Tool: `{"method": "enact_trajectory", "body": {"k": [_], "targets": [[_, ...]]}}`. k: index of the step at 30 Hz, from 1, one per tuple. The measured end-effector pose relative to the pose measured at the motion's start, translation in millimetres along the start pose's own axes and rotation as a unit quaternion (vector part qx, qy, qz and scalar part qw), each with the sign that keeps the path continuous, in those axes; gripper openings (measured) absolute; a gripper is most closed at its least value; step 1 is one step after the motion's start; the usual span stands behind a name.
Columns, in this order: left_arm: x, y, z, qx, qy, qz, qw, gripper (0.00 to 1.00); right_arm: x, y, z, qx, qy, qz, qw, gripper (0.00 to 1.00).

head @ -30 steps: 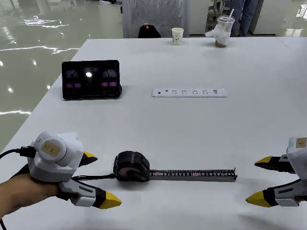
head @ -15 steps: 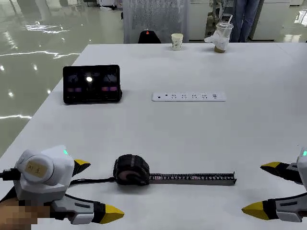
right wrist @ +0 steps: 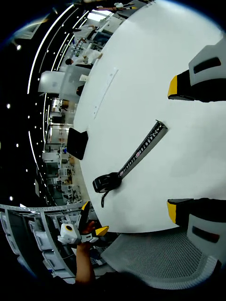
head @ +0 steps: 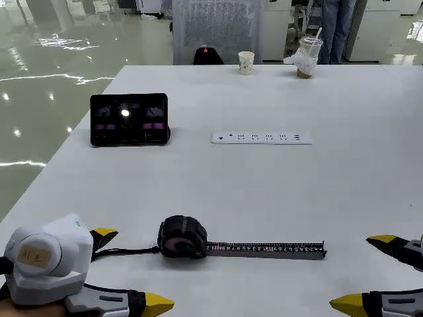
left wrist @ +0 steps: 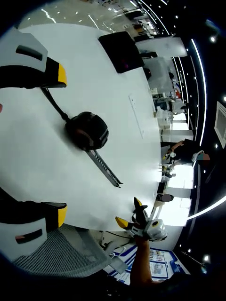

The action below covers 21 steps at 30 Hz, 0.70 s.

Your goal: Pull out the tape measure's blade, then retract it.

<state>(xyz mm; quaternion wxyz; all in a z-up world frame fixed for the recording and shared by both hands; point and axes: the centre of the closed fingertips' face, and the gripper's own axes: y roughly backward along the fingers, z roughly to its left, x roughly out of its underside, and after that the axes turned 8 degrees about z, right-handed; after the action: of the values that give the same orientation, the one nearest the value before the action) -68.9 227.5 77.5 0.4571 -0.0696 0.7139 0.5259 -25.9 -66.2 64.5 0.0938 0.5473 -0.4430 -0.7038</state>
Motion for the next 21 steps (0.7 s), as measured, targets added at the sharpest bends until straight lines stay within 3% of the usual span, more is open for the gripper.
{"method": "enact_trajectory", "body": {"k": [21], "targets": [[-5.2, 5.2, -18.8, -0.019, 0.038, -0.031, 0.9986, 0.99, -8.6, 3.2, 8.4, 0.02, -0.046, -0.036, 0.9981, 0.91]]}}
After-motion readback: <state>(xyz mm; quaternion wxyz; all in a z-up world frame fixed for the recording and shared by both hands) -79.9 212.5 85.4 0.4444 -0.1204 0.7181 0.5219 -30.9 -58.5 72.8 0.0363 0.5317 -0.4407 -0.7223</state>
